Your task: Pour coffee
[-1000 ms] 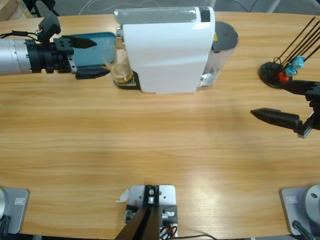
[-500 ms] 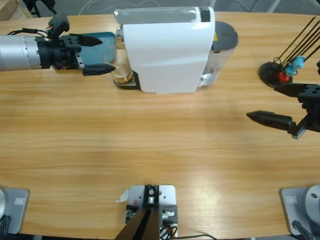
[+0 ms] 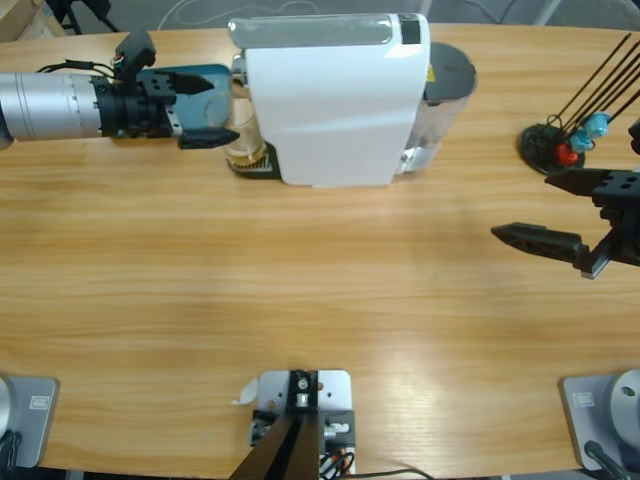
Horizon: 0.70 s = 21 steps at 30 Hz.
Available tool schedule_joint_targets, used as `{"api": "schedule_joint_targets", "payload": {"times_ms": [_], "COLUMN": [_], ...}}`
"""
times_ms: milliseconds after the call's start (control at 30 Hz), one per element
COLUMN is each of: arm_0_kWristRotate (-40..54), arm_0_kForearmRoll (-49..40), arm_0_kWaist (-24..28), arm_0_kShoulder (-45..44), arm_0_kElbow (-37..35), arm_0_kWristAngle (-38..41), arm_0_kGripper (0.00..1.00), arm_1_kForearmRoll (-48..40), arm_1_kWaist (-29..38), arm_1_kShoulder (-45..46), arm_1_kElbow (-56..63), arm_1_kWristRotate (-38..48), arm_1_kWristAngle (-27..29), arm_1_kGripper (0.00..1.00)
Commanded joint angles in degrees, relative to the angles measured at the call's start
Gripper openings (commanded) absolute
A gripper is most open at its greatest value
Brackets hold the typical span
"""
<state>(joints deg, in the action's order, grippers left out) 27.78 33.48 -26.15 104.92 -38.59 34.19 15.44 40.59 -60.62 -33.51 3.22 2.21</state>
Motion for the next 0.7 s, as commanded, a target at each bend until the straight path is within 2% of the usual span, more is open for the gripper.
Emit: {"api": "schedule_joint_targets", "payload": {"times_ms": [33,600,700], "arm_0_kWristRotate": [-1.9,-2.0,-2.2], "arm_0_kForearmRoll": [3.1,6.2,6.2], "arm_0_kWaist": [-1.1,-1.4,-1.4], "arm_0_kShoulder": [4.8,7.2,8.0], "arm_0_kElbow": [-0.9,-0.8,-0.8], "arm_0_kWristAngle": [1.3,1.2,1.5], "arm_0_kGripper": [1.000,0.991,0.942], "arm_1_kForearmRoll": [0.8,1.2,1.1], "arm_1_kWaist": [0.6,0.6,0.6], "arm_1_kShoulder": [-2.1,-1.9,-2.3], "arm_1_kElbow": [0.2,0.0,0.0], "arm_1_kWristRotate": [0.0,-0.1,-0.1], "arm_1_kWristAngle": [-1.2,-1.7,-1.8], "arm_1_kGripper": [0.973,0.973,0.973]}}
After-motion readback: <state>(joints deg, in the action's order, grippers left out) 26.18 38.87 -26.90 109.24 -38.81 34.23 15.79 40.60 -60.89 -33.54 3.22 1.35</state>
